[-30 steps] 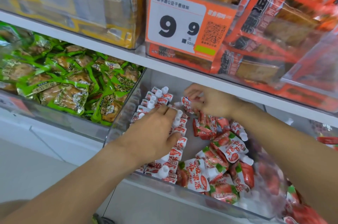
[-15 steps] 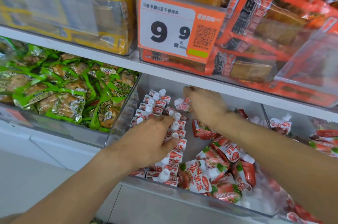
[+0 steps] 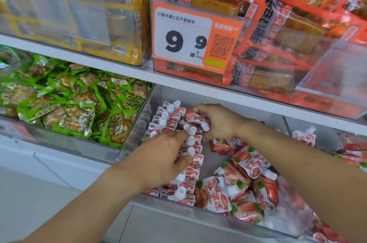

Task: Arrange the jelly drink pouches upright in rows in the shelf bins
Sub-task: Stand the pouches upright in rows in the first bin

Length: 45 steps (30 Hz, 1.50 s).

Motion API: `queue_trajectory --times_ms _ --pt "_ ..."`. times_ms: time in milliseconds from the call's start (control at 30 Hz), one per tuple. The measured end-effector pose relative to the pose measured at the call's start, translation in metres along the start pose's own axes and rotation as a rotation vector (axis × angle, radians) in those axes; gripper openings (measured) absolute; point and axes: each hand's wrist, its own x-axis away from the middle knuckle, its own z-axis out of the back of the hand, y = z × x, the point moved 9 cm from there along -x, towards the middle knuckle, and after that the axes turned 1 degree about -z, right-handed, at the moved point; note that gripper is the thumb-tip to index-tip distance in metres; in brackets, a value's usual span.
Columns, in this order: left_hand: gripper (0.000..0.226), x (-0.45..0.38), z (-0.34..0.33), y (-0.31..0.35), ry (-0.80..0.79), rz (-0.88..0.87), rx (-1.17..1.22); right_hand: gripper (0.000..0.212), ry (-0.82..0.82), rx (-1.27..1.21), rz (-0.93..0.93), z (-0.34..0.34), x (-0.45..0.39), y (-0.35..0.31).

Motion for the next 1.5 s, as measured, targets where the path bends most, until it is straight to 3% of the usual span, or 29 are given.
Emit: queue_trajectory --times_ms 133,300,600,767,967,1067,1200,1300,1400,1500 --pt "0.053 0.001 0.000 -0.002 0.012 -0.003 0.011 0.047 -0.041 -0.019 0.017 -0.002 -0.007 0.004" --pt "0.058 0.001 0.000 -0.003 0.019 -0.005 0.028 0.052 -0.035 -0.148 -0.037 -0.005 -0.009 0.012" --pt "0.058 0.003 0.001 -0.002 0.030 0.002 0.001 0.060 -0.254 -0.355 -0.071 -0.016 -0.009 0.011" --pt "0.055 0.003 0.001 -0.001 0.019 0.010 -0.015 0.039 -0.248 -0.387 -0.118 -0.010 -0.007 0.014" --pt "0.054 0.003 0.000 -0.002 0.001 0.018 -0.021 0.038 -0.241 -0.329 -0.114 -0.010 -0.005 0.005" --pt "0.054 0.003 0.001 -0.002 -0.009 0.023 -0.013 0.045 -0.326 -0.246 -0.117 -0.014 0.002 0.005" --pt "0.055 0.003 0.000 -0.001 -0.012 0.024 -0.011 0.066 -0.278 -0.233 -0.145 -0.002 0.020 0.016" --pt "0.056 0.003 0.000 -0.001 -0.010 0.023 -0.012 0.073 -0.269 0.077 -0.156 0.004 0.038 0.030" --pt "0.056 0.003 0.000 -0.001 -0.021 0.031 -0.005 0.077 -0.206 0.162 -0.104 0.006 0.044 0.030" --pt "0.055 0.003 0.001 0.000 -0.022 0.035 -0.003 0.061 -0.138 0.205 -0.054 0.016 0.049 0.024"
